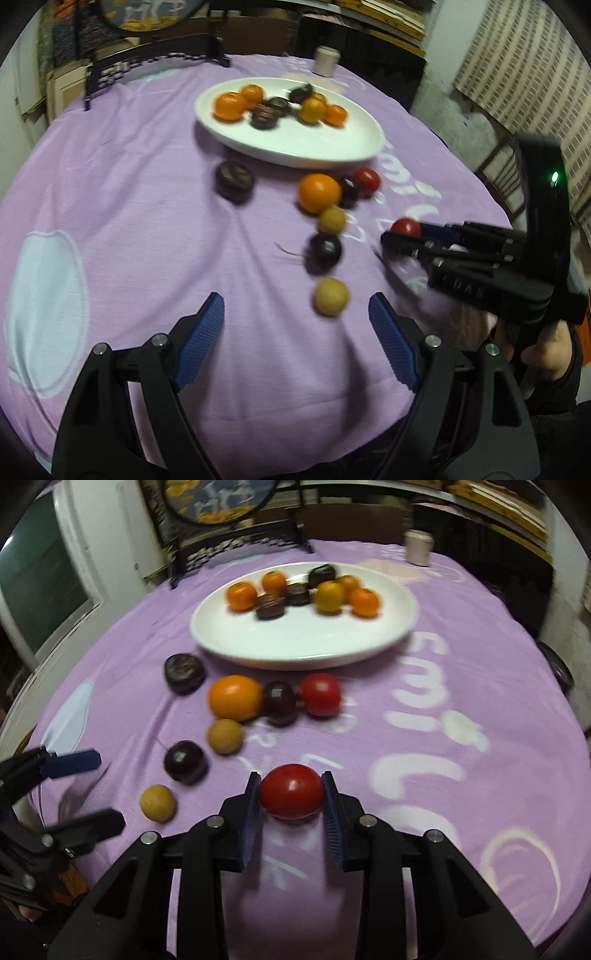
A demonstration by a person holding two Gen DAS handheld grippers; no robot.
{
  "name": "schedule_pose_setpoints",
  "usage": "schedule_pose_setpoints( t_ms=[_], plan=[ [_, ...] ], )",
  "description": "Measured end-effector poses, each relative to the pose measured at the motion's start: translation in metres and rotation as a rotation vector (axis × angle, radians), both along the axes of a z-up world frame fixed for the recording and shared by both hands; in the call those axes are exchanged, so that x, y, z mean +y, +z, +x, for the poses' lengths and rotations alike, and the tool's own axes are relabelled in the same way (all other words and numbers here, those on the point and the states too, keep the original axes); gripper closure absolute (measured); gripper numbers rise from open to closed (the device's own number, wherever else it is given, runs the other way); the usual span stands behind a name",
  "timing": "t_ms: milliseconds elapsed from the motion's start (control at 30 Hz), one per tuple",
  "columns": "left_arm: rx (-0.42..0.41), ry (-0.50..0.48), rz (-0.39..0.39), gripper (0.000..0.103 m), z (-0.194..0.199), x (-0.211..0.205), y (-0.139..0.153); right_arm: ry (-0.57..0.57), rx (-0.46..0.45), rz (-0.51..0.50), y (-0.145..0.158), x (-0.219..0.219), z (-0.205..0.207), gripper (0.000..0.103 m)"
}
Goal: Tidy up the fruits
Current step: 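Grasp a yellow cherry tomato with the left tool while the right tool grasps a red tomato, then lower both tomatoes onto the white plate and open both tools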
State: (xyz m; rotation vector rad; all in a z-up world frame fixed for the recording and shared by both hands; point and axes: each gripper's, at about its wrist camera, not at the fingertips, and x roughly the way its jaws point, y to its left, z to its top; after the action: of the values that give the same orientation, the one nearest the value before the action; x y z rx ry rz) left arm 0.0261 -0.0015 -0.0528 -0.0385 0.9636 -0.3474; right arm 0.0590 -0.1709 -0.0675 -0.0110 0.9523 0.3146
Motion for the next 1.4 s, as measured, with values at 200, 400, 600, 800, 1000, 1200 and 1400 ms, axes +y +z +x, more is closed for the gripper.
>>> schedule_pose_setpoints(
  t_ms=[200,400,600,800,1000,1200,1400],
  plan=[
    [0.051,-0.035,0.043,0.044,0.006,-0.025,-0.017,-0.03,-0.002,0.062,0.001,-0.026,-0.014,0.069],
    [0.02,-0.023,0.105,0.069,0.009,-0.039,-0.022,-0.022,0.001,0.09,-0.001,-0.033,-0.021,0.069],
    [0.006,-0.04,0.113,0.08,0.004,-0.042,-0.019,-0.024,-0.003,0.11,0.0,-0.037,-0.023,0.069],
    [-0.026,-0.041,0.103,0.08,0.001,-0.038,-0.01,-0.025,-0.001,0.101,0.001,-0.035,-0.021,0.069],
    [-0.031,-0.023,0.083,0.08,0.005,-0.025,-0.005,-0.012,0.009,0.095,0.0,-0.028,-0.019,0.069],
    [-0.057,-0.003,0.066,0.08,0.019,-0.011,0.009,0.015,0.005,0.096,0.007,-0.016,-0.007,0.069],
    [-0.075,0.029,0.067,0.08,0.064,0.001,0.03,0.039,-0.007,0.105,0.022,-0.005,0.022,0.069]
  ],
)
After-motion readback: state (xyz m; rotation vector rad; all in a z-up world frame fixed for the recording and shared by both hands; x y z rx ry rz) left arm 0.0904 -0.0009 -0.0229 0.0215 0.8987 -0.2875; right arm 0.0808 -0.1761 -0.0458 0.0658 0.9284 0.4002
